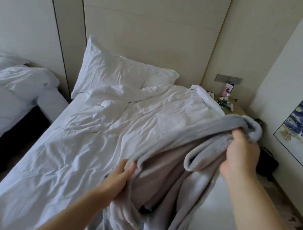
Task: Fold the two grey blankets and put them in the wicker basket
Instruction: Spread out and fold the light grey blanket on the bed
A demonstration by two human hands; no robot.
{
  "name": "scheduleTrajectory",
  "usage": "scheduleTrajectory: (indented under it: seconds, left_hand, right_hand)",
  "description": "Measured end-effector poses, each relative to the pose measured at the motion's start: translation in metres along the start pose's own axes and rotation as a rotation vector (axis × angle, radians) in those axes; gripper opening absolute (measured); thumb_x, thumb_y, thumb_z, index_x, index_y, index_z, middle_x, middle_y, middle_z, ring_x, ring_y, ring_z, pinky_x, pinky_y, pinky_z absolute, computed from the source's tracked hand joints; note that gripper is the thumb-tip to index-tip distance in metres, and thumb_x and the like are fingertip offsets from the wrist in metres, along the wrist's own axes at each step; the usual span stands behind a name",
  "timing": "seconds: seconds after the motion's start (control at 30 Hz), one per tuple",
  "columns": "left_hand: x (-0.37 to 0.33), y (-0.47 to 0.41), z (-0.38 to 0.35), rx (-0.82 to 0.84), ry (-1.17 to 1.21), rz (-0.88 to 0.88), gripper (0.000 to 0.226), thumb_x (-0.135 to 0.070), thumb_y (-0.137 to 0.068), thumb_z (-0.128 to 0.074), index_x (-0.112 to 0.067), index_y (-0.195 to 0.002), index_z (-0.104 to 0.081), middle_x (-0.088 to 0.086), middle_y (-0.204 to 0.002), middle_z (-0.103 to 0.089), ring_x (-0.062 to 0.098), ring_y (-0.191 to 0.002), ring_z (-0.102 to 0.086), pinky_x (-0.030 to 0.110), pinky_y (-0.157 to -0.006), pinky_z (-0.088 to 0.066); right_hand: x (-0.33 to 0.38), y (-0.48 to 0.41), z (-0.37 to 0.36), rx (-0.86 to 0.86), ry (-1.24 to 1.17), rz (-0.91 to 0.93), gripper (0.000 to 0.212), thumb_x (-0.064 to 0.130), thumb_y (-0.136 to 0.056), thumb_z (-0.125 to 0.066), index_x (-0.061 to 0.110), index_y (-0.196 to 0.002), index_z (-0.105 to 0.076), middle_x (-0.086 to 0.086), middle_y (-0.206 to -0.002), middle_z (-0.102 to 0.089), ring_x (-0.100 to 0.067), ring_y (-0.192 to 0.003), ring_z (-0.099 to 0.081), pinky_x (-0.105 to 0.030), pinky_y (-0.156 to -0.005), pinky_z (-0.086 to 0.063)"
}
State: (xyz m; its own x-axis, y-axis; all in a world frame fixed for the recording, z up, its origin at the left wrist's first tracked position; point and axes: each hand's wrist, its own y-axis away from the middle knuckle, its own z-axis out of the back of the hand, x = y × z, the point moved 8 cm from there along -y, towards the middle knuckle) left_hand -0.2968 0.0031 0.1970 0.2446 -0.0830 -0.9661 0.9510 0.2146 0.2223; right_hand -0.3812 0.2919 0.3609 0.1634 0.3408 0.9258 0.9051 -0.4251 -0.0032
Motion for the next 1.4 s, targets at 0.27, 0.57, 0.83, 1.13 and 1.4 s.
scheduleTrajectory:
  seconds: [0.27, 0.57, 0.83, 1.13, 1.4]
  left_hand:
    - [0.092, 0.008, 0.068, 0.591, -1.591, 0.460, 0.041, -0.029, -0.087, -0.050, -0.007, -0.120, -0.061, 0.012, -0.117, -0.064, 0.022, -0.089, -0.054, 0.030, -0.089, -0.045]
    - [0.167, -0.033, 0.044, 0.935, -1.376, 0.526, 0.032, -0.023, -0.079, -0.060, -0.012, -0.108, -0.066, 0.007, -0.100, -0.068, 0.019, -0.082, -0.059, 0.028, -0.073, -0.050]
    - [0.232, -0.156, 0.019, 0.312, -1.149, 0.295, 0.111, -0.038, -0.070, -0.077, -0.039, -0.149, -0.001, 0.014, -0.146, -0.028, 0.036, -0.128, -0.044, 0.042, -0.101, -0.042]
    - [0.352, -0.156, -0.022, 0.444, -1.149, 0.369, 0.063, -0.055, -0.078, -0.058, -0.032, -0.133, -0.038, 0.009, -0.122, -0.059, 0.034, -0.109, -0.057, 0.043, -0.091, -0.048]
    - [0.364, -0.084, -0.038, 0.837, -1.230, 0.422, 0.045, -0.050, -0.089, -0.046, -0.017, -0.117, -0.058, 0.006, -0.122, -0.060, 0.029, -0.109, -0.057, 0.033, -0.083, -0.043]
  right_hand:
    - [-0.146, -0.021, 0.141, 0.328, 1.444, -0.769, 0.035, 0.019, -0.092, -0.060, -0.002, -0.119, -0.056, -0.021, -0.101, -0.061, -0.031, -0.089, -0.059, -0.037, -0.073, -0.048]
    - [-0.234, -0.003, 0.095, 0.977, 1.963, -0.744, 0.040, 0.035, -0.095, -0.054, 0.024, -0.133, -0.042, -0.014, -0.108, -0.060, -0.021, -0.084, -0.054, -0.025, -0.066, -0.041]
    - [-0.392, -0.047, 0.046, 0.678, 1.673, -0.312, 0.042, 0.031, -0.092, -0.055, 0.014, -0.131, -0.051, -0.018, -0.129, -0.050, -0.036, -0.116, -0.052, -0.035, -0.090, -0.043]
    - [-0.547, -0.017, 0.100, 0.811, 1.945, -0.337, 0.035, 0.034, -0.084, -0.057, 0.012, -0.111, -0.063, -0.017, -0.119, -0.062, -0.035, -0.105, -0.061, -0.029, -0.072, -0.041]
    - [-0.527, 0.088, 0.123, 1.431, 1.876, -0.581, 0.031, 0.028, -0.094, -0.046, 0.011, -0.114, -0.061, -0.016, -0.120, -0.062, -0.031, -0.106, -0.058, -0.031, -0.080, -0.042]
